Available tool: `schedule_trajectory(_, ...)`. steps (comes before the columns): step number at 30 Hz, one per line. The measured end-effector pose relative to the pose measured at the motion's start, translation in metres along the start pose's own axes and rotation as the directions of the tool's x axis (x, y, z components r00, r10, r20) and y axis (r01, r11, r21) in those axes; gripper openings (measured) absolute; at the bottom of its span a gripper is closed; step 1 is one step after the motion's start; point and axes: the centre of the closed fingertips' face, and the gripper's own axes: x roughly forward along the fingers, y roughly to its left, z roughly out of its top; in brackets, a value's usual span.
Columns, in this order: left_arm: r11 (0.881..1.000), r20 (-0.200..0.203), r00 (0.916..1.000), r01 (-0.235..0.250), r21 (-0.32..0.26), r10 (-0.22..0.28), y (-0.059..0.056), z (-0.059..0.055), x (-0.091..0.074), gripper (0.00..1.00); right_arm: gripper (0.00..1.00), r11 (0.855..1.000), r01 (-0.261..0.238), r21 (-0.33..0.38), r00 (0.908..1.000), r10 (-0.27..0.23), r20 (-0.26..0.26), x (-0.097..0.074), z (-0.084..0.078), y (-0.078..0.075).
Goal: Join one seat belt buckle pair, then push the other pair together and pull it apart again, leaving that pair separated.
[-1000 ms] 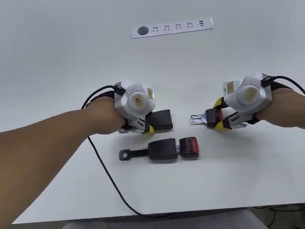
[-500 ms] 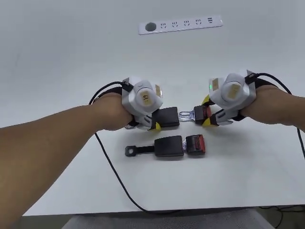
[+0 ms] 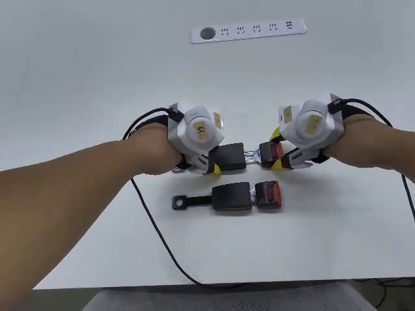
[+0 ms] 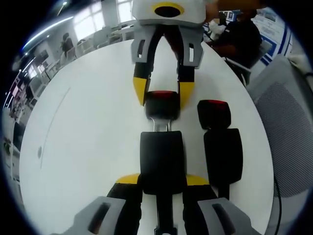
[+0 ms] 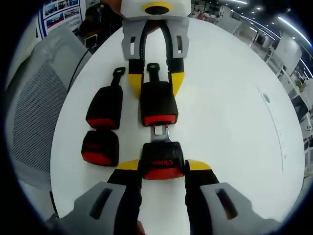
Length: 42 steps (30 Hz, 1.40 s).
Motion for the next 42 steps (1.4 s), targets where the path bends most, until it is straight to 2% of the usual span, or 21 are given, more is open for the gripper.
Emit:
schedule_trajectory(7,1.0,0.014,0.9999,0.003,0.014,-0.003,-0.001,0.0,-0.001,0.32,0.32,0.999,-0.025,0.029,0.9995,0.024,0.023,0.002,0.004,0.0)
schedule_trajectory(14,1.0,0.008,0.9998,0.016,0.021,-0.016,-0.002,0.003,-0.002,0.31,0.31,0.999,-0.031,0.026,0.9995,0.031,0.007,0.003,0.006,0.0)
schedule_trajectory(22,1.0,0.027,0.9995,0.015,0.006,-0.016,0.0,-0.001,-0.001,0.31,0.31,0.999,-0.035,0.033,0.9993,0.035,0.014,0.003,0.011,0.002)
schedule_trajectory(29,1.0,0.032,0.9993,0.017,0.007,-0.018,0.0,-0.002,0.0,0.31,0.31,0.999,-0.039,0.009,0.999,0.039,0.02,0.009,0.021,0.002)
schedule_trajectory(42,1.0,0.025,0.9996,0.016,0.001,-0.016,-0.001,-0.001,0.001,0.31,0.31,0.999,-0.042,-0.001,0.9991,0.042,0.004,0.011,0.02,0.002)
